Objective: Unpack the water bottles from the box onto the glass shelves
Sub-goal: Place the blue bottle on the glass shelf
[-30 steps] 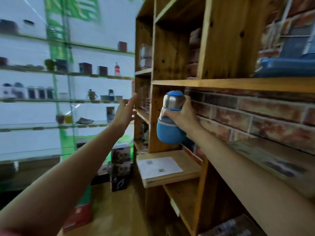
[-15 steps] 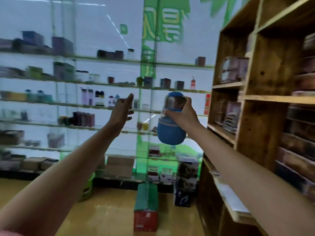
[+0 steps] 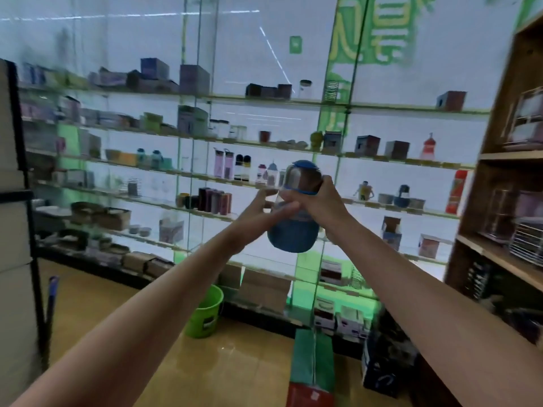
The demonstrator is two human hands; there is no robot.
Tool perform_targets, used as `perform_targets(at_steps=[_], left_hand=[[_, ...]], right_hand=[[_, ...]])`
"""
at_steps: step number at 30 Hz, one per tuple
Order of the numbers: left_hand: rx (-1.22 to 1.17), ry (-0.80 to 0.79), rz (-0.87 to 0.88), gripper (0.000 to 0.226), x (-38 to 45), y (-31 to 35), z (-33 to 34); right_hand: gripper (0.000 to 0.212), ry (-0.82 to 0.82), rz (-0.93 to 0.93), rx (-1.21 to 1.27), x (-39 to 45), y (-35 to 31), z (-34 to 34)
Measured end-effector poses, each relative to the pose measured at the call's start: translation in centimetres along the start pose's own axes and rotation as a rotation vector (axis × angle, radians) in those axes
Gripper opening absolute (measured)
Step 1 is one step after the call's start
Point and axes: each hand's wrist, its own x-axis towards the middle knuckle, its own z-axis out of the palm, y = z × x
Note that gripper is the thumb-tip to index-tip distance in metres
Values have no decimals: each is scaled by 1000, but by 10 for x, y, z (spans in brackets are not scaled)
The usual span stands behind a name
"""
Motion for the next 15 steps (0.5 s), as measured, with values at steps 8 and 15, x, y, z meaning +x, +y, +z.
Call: perform_targets(at_steps=[8,15], left_hand=[[39,-43,2,75,85,-48,-22],[54,41,11,58,179,-99,-40]], right_hand=[[65,-112,-3,115,92,37,39],[56,-227,-52,147,190,76,52]])
